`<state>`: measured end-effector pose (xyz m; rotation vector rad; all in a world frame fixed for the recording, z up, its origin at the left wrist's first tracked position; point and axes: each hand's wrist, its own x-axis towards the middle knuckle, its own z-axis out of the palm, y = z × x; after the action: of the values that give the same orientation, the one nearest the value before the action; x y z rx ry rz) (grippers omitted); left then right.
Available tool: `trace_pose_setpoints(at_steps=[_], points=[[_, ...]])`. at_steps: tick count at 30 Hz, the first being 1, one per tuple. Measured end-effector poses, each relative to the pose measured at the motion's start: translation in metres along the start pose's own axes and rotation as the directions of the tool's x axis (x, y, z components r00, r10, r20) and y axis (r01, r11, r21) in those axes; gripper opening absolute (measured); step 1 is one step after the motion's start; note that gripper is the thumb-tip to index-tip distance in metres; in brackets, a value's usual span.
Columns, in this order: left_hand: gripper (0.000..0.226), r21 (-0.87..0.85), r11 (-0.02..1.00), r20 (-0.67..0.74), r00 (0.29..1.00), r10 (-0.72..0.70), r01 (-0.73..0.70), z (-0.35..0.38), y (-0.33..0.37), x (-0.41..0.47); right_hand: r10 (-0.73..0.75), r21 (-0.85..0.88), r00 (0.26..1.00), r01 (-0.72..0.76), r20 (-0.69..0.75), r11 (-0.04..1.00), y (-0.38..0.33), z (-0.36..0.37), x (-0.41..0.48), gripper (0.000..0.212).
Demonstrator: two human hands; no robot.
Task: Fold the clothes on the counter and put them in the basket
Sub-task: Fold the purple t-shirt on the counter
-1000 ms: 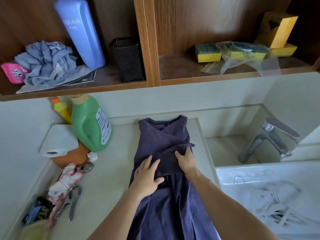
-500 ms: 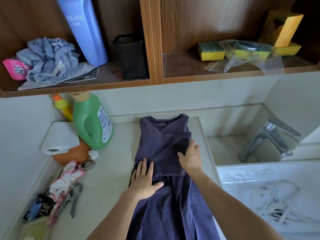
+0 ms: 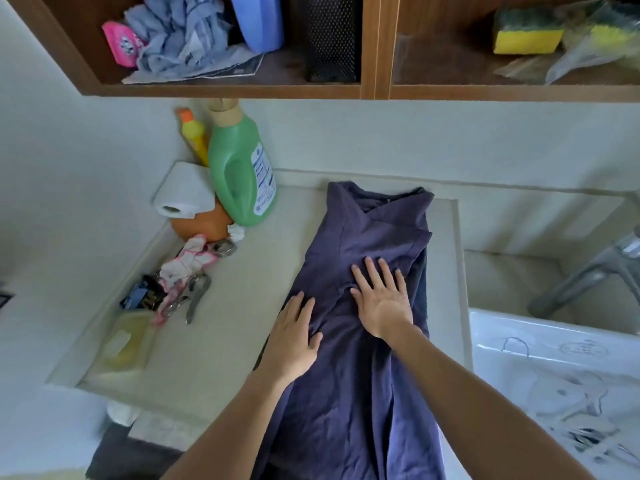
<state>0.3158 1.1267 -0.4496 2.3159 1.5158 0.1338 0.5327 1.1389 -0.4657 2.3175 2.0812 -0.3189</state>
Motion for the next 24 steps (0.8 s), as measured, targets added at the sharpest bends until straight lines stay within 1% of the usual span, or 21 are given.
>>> trace_pose_setpoints(at_steps=[3, 5, 7, 8, 10, 11, 12, 13, 14, 16, 17, 18, 19, 21, 24], points=[[0.063, -0.024, 0.999, -0.034, 0.999, -0.042, 0.041, 0.0, -0.002, -0.023, -0.003, -0.014, 0.999, 0.004, 0.033, 1.0, 0.0, -0.004, 0.013, 0.057], [0.058, -0.022, 0.997, -0.04, 0.997, -0.068, 0.067, 0.001, -0.005, -0.04, 0.031, -0.009, 0.995, -0.031, 0.091, 0.999, -0.004, -0.006, 0.014, 0.058], [0.05, -0.013, 0.997, -0.085, 0.993, -0.082, 0.081, 0.001, -0.008, -0.057, 0.082, 0.007, 0.993, -0.082, 0.086, 0.997, -0.017, -0.006, 0.004, 0.06], [0.045, -0.008, 0.996, -0.112, 0.989, -0.093, 0.092, 0.001, -0.01, -0.066, 0.081, 0.019, 0.996, -0.082, 0.036, 0.996, -0.026, -0.005, -0.007, 0.061], [0.038, -0.009, 0.991, -0.137, 0.981, -0.134, 0.134, -0.002, -0.013, -0.083, 0.026, 0.126, 0.988, -0.007, -0.154, 0.992, -0.052, 0.0, -0.044, 0.061], [0.036, -0.02, 0.988, -0.138, 0.979, -0.152, 0.151, -0.004, -0.015, -0.092, 0.007, 0.225, 0.971, 0.049, -0.24, 0.973, -0.066, 0.004, -0.068, 0.053], [0.035, -0.035, 0.987, -0.14, 0.977, -0.162, 0.159, -0.004, -0.018, -0.101, 0.018, 0.352, 0.954, 0.093, -0.298, 0.931, -0.079, 0.012, -0.09, 0.043], [0.035, -0.052, 0.986, -0.136, 0.977, -0.166, 0.161, -0.005, -0.021, -0.113, 0.053, 0.489, 0.957, 0.098, -0.287, 0.867, -0.093, 0.015, -0.114, 0.033], [0.034, -0.062, 0.986, -0.135, 0.977, -0.162, 0.155, -0.004, -0.023, -0.123, 0.099, 0.607, 0.97, 0.059, -0.224, 0.792, -0.106, 0.018, -0.133, 0.025], [0.033, -0.068, 0.99, -0.122, 0.984, -0.128, 0.12, -0.001, -0.028, -0.147, 0.165, 0.779, 0.986, -0.115, 0.016, 0.616, -0.133, 0.018, -0.168, 0.012], [0.031, -0.065, 0.993, -0.116, 0.987, -0.11, 0.103, -0.001, -0.029, -0.158, 0.177, 0.821, 0.973, -0.221, 0.148, 0.526, -0.145, 0.015, -0.18, 0.015], [0.031, -0.076, 0.993, -0.115, 0.989, -0.097, 0.088, -0.001, -0.031, -0.169, 0.181, 0.829, 0.949, -0.315, 0.259, 0.462, -0.156, 0.013, -0.188, 0.023], [0.03, -0.1, 0.992, -0.113, 0.99, -0.089, 0.078, -0.001, -0.032, -0.177, 0.185, 0.823, 0.925, -0.379, 0.331, 0.423, -0.166, 0.009, -0.194, 0.03], [0.03, -0.127, 0.988, -0.095, 0.991, -0.096, 0.083, 0.0, -0.036, -0.195, 0.216, 0.814, 0.908, -0.417, 0.358, 0.404, -0.178, 0.006, -0.203, 0.038], [0.027, -0.089, 0.99, -0.038, 0.993, -0.109, 0.105, 0.002, -0.041, -0.223, 0.255, 0.81, 0.913, -0.403, 0.32, 0.425, -0.187, 0.009, -0.218, 0.036]])
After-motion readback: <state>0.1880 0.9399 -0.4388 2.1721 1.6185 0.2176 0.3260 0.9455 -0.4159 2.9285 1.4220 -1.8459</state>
